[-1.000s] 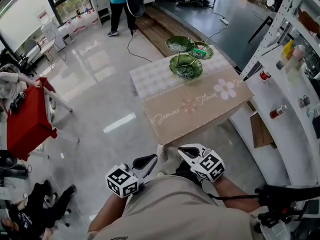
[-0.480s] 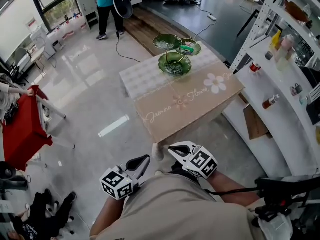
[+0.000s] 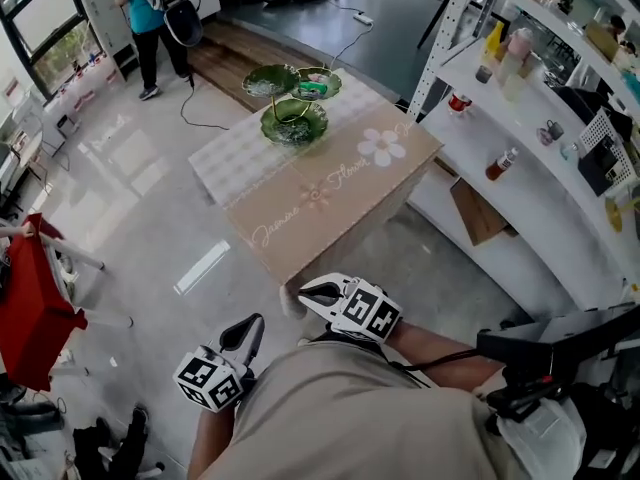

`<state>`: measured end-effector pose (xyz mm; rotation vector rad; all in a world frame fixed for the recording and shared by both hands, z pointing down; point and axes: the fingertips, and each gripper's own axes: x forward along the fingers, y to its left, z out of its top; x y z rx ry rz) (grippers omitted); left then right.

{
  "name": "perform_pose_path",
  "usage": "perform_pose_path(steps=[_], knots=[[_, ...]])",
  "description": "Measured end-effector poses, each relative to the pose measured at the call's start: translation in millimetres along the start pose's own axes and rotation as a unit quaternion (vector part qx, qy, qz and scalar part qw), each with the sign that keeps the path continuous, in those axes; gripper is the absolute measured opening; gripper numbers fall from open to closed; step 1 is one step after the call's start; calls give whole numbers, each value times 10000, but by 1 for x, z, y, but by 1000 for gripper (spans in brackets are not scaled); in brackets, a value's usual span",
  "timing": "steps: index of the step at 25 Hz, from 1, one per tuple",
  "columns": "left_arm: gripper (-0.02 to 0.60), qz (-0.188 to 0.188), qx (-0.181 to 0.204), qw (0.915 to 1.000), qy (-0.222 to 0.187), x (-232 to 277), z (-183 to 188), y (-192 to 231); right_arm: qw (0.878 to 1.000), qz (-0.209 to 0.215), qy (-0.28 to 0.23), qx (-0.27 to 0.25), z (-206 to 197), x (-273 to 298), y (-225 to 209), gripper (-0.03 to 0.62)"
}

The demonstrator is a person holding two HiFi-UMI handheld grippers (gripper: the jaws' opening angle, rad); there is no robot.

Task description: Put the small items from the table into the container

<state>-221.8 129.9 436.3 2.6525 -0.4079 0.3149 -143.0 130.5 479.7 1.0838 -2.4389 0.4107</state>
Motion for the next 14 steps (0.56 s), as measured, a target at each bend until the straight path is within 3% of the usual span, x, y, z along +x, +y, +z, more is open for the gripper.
perform_pose_path(steps=[14], knots=[[8,-114,-96,9999,41,7,-4,9,10000,-33,85,-28,-1,4,-6,15]])
